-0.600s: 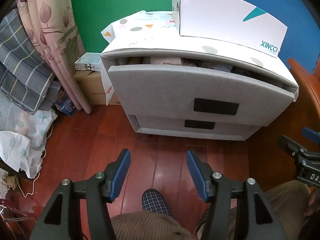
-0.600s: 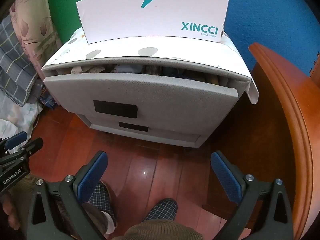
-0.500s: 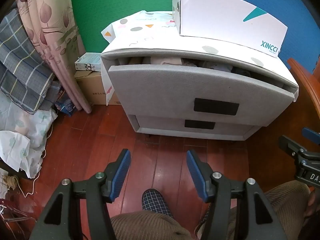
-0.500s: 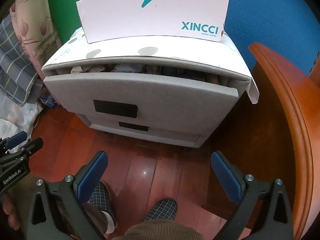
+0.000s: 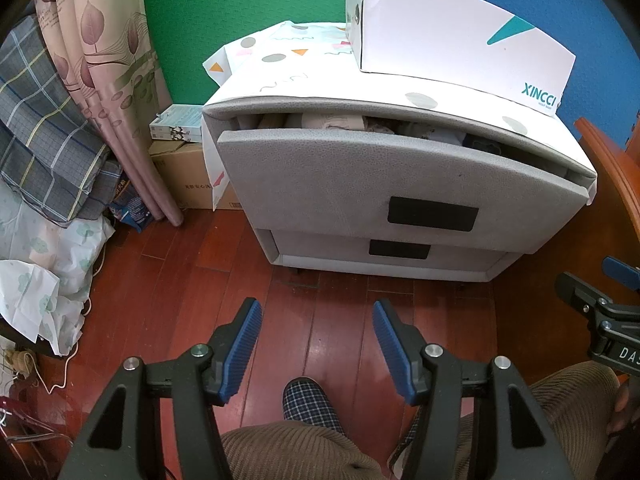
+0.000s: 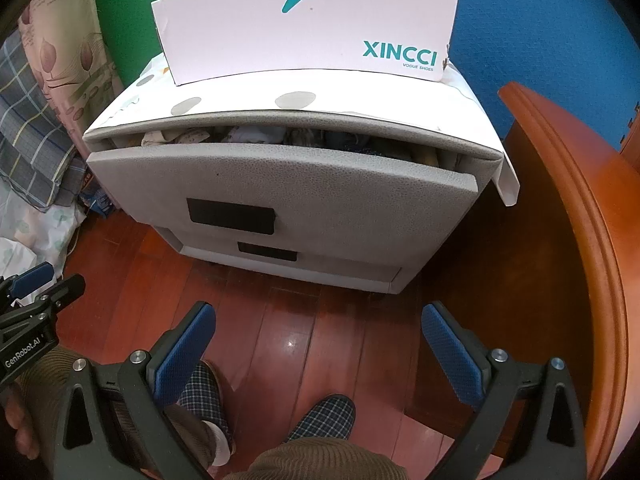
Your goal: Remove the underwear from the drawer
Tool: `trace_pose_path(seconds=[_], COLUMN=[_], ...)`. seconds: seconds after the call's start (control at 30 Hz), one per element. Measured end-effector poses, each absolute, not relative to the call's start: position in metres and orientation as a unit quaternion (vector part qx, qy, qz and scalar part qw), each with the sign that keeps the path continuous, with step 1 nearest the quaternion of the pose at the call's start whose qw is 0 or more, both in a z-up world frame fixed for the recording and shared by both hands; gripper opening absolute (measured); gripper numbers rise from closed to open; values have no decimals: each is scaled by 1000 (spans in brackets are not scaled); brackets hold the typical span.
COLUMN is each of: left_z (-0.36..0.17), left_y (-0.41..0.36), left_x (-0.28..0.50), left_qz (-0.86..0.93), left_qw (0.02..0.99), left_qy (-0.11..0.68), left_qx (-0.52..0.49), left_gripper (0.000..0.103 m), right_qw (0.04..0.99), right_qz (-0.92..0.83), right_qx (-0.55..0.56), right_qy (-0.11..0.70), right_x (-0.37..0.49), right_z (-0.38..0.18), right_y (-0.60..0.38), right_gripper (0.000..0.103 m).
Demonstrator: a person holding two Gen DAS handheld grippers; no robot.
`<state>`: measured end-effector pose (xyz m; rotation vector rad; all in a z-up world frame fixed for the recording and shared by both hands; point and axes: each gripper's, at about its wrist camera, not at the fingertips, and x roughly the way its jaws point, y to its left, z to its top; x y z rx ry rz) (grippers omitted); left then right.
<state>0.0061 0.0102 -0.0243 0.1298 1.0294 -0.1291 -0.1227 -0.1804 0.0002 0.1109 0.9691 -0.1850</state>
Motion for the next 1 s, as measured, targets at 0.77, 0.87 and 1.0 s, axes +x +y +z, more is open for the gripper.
trace_pose_path(seconds=[0.77, 0.87, 1.0], left_z=[-24, -24, -24], left_y=[10, 10, 10], left_x=[6, 6, 6], left_qz=[-61, -61, -61], left_qw=[867, 867, 867], left_qy=[491, 491, 491], left_qx=[62, 62, 62], left_gripper=[60, 60, 60], right_qw=[879, 879, 878], right_qz=[-89, -88, -87], right_qx=[54, 55, 57], right_qy=[466, 466, 467], right_x=[-123, -124, -125], right_z=[-2, -2, -4], right_y=[-178, -178, -177], right_gripper=[102, 102, 102])
